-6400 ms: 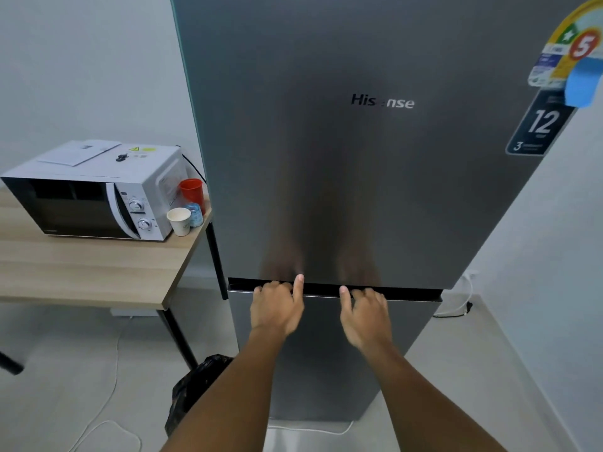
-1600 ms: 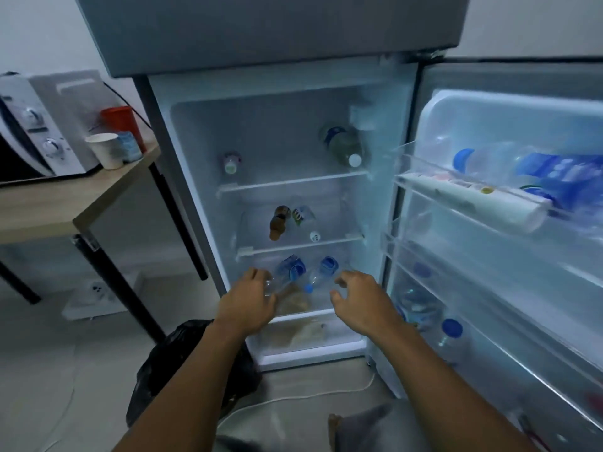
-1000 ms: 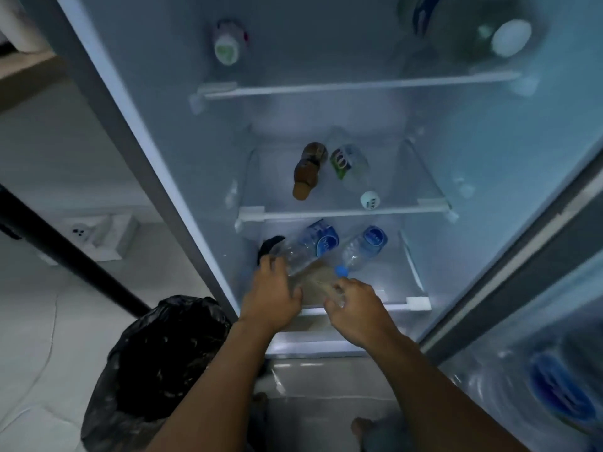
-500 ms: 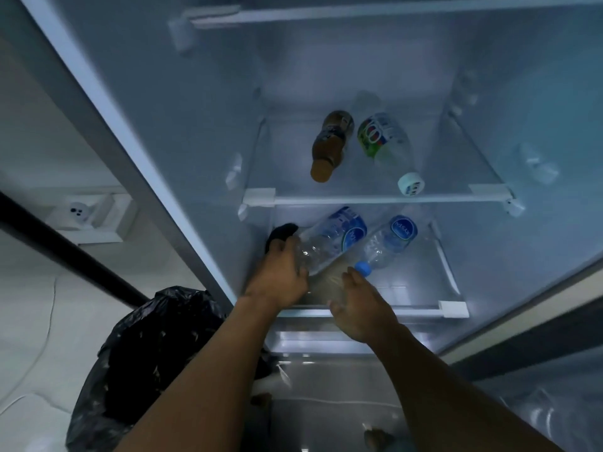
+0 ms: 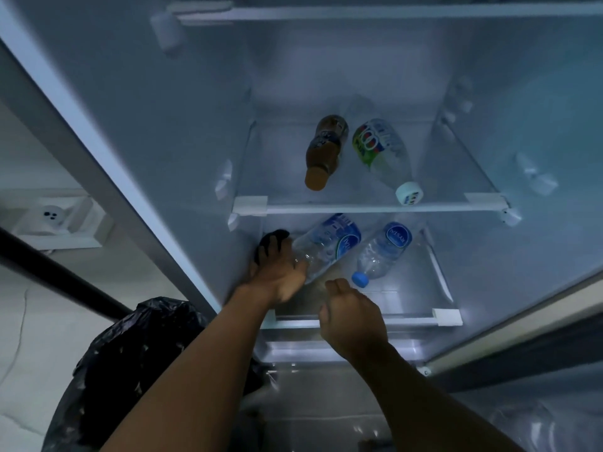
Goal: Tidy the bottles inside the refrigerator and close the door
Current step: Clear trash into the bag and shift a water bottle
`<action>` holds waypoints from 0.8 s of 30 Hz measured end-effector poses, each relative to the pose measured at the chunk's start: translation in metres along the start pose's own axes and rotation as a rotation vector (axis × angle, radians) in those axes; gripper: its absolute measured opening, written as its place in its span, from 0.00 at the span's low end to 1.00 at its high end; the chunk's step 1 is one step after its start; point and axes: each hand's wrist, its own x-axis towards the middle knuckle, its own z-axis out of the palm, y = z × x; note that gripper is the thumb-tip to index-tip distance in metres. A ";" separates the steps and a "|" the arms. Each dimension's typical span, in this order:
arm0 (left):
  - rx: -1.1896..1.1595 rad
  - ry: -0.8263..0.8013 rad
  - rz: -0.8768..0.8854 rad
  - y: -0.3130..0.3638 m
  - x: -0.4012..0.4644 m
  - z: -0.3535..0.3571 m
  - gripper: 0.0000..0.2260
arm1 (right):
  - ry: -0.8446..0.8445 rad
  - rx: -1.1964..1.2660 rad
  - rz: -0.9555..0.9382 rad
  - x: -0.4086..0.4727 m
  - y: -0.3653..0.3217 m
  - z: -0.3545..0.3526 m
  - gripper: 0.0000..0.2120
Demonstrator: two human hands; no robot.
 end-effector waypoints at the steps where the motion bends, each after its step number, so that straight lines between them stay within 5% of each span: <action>1: 0.015 -0.009 -0.010 0.001 0.001 0.001 0.32 | 0.005 0.029 -0.033 0.000 0.004 -0.001 0.17; 10: 0.004 0.031 0.001 0.002 0.002 -0.003 0.48 | 0.065 -0.093 0.195 -0.016 0.023 -0.007 0.26; 18: -0.033 0.020 0.013 -0.004 -0.018 0.000 0.24 | -0.101 0.068 0.127 -0.017 0.019 -0.004 0.33; 24: 0.141 0.040 0.098 -0.023 -0.032 0.010 0.33 | -0.099 0.054 0.031 -0.007 0.006 0.021 0.34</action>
